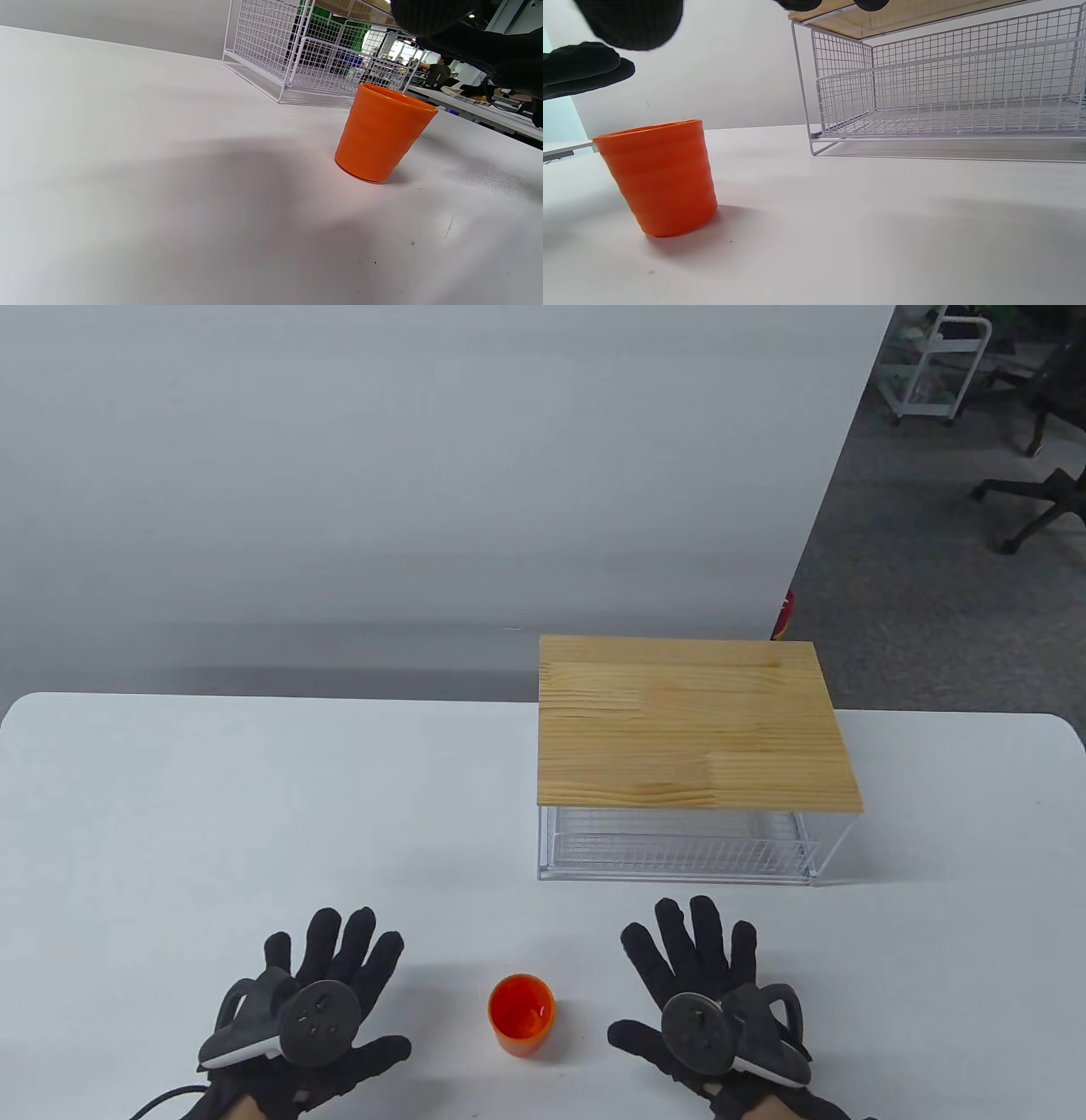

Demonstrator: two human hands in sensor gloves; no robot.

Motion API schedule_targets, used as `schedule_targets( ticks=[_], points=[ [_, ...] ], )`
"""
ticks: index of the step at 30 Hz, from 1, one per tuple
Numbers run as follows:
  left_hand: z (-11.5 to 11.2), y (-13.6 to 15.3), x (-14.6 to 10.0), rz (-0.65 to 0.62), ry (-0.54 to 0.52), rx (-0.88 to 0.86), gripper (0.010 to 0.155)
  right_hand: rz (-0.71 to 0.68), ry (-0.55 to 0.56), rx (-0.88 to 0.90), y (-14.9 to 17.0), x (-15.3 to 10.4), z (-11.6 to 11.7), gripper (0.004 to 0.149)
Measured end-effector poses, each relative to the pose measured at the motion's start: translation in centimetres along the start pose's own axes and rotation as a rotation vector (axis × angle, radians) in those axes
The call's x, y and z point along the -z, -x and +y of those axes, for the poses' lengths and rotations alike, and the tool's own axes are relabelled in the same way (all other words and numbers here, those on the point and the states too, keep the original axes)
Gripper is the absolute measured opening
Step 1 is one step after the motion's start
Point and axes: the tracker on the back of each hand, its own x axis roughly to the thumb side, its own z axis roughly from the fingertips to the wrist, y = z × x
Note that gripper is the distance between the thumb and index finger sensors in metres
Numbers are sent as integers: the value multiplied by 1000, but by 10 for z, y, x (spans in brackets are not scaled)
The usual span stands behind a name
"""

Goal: Take the cup out of the mesh sliding drawer

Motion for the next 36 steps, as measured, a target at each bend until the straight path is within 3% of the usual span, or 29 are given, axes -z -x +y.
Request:
schedule_targets(
  ticks=[36],
  points=[
    [1,2,0,15,2,-6,97,3,-46,-3,1,0,3,96]
  ],
)
